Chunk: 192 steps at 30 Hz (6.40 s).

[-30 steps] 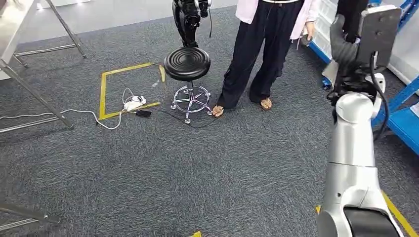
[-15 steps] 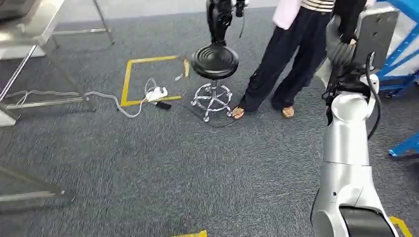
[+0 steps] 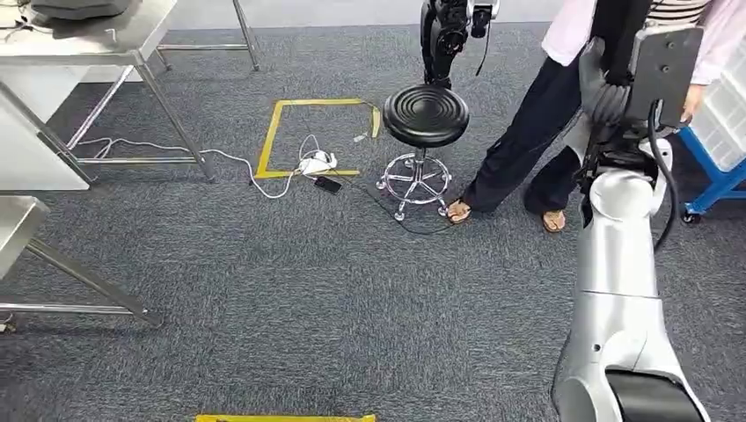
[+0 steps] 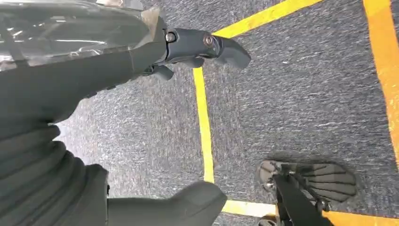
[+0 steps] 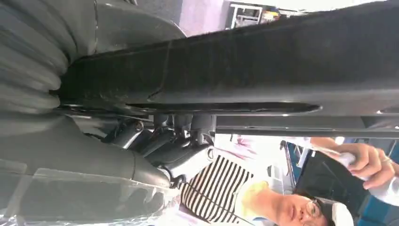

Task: Take the parts from the cabinet and place them on the table.

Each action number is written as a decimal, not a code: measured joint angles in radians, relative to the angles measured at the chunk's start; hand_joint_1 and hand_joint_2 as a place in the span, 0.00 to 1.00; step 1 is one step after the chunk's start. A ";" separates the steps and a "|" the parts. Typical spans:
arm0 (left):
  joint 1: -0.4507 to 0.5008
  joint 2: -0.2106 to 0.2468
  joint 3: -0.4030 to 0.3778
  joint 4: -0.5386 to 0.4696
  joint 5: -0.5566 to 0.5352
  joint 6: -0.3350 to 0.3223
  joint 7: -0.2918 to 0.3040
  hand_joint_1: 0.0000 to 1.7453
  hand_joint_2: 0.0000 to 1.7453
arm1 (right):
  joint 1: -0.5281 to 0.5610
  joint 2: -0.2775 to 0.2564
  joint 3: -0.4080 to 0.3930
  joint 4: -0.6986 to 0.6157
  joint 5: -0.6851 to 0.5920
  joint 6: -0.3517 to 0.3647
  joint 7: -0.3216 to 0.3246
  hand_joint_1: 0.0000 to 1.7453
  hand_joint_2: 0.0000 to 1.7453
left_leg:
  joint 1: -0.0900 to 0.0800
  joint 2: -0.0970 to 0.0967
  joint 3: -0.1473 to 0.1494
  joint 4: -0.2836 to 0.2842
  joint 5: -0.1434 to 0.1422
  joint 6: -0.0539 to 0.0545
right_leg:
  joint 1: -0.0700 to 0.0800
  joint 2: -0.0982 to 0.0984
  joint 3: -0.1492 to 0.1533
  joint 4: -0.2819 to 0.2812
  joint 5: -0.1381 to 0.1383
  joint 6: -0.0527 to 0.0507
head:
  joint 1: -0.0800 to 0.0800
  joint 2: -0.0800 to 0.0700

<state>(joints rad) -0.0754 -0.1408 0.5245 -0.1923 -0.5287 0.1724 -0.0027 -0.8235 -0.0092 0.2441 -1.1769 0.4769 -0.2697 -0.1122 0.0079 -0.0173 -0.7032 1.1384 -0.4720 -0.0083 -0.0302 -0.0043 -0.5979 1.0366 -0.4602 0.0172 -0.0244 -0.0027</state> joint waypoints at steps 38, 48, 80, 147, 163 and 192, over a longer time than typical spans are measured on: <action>0.007 -0.008 0.002 0.000 -0.015 -0.006 -0.013 0.00 1.00 | -0.012 -0.025 0.000 -0.002 0.009 0.031 0.015 1.00 1.00 | -0.007 0.020 -0.026 0.050 0.017 0.020 | 0.018 -0.051 -0.003 -0.004 0.000 -0.011 | 0.001 0.000; -0.003 -0.008 0.003 0.000 -0.019 -0.003 -0.015 0.00 1.00 | -0.029 -0.027 0.003 0.002 0.027 0.039 0.018 1.00 1.00 | -0.018 0.010 0.078 -0.138 0.073 0.068 | 0.023 -0.013 -0.065 0.155 -0.087 -0.002 | 0.007 0.000; -0.013 -0.005 0.057 -0.001 -0.006 -0.029 -0.042 0.00 1.00 | -0.053 0.005 0.006 0.092 0.079 0.059 0.012 1.00 1.00 | -0.013 0.000 0.074 -0.143 0.081 0.068 | 0.016 -0.002 -0.108 0.251 -0.126 -0.002 | 0.001 0.000; 0.002 0.002 0.096 0.001 0.010 0.015 -0.053 0.00 1.00 | -0.146 0.100 0.058 0.346 0.098 0.015 -0.087 1.00 1.00 | -0.003 -0.085 0.061 -0.125 0.079 0.048 | -0.006 0.043 -0.024 -0.004 0.012 0.048 | 0.001 0.000; 0.006 0.016 0.100 0.002 -0.015 -0.038 -0.055 0.00 1.00 | -0.141 0.096 0.058 0.358 0.087 -0.003 -0.132 1.00 1.00 | -0.001 0.032 0.049 -0.111 0.070 0.014 | 0.013 -0.001 0.010 -0.011 -0.003 -0.002 | -0.014 0.000; 0.008 0.018 0.101 0.005 -0.023 -0.053 -0.033 0.00 1.00 | -0.142 0.088 0.058 0.357 0.092 0.011 -0.127 1.00 1.00 | -0.018 0.008 0.047 -0.111 0.070 0.045 | 0.007 -0.017 0.024 -0.032 -0.003 0.021 | -0.009 0.000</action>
<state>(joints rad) -0.0675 -0.1228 0.6252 -0.1873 -0.5520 0.1198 -0.0355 -0.9658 0.0790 0.3025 -0.8202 0.5684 -0.2590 -0.2392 -0.0104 -0.0091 -0.6561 1.0272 -0.4015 0.0369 -0.0236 -0.0214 -0.5742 1.0051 -0.4627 0.0383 -0.0336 -0.0027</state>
